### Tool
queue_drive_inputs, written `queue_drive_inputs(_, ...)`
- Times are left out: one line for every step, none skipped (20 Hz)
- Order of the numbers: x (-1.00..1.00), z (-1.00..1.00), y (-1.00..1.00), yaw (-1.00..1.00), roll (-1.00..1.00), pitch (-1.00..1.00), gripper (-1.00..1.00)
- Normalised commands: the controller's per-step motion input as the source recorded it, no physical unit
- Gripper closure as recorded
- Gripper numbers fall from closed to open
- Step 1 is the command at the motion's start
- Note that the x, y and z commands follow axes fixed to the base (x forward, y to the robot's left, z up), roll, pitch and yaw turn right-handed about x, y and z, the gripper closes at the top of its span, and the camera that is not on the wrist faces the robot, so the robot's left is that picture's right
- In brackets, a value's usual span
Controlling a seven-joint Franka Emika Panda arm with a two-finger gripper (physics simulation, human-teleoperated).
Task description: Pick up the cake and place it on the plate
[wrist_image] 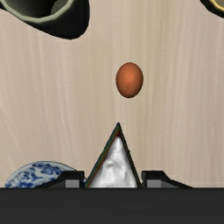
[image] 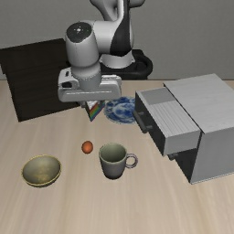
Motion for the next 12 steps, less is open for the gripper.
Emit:
queue_drive_inputs(0.00,0.00,1.00,0.00,0.00,0.00,1.00)
queue_drive_inputs(-1.00,0.00,0.00,0.00,0.00,0.00,1.00)
queue_drive_inputs(-1.00,0.00,0.00,0.00,0.00,0.00,1.00)
queue_drive_inputs(-1.00,0.00,0.00,0.00,0.00,0.00,1.00)
queue_drive_inputs(-1.00,0.00,0.00,0.00,0.00,0.00,1.00)
queue_drive_inputs(-1.00,0.00,0.00,0.00,0.00,0.00,1.00)
queue_drive_inputs(-1.00,0.00,0.00,0.00,0.00,0.00,1.00)
queue_drive_inputs(-1.00,0.00,0.00,0.00,0.00,0.00,1.00)
queue_drive_inputs(0.00,0.00,1.00,0.00,0.00,0.00,1.00)
queue_drive_inputs(0.00,0.00,1.00,0.00,0.00,0.00,1.00)
queue_drive_inputs(0.00,0.00,1.00,0.00,0.00,0.00,1.00)
queue_drive_inputs(0.00,0.00,1.00,0.00,0.00,0.00,1.00)
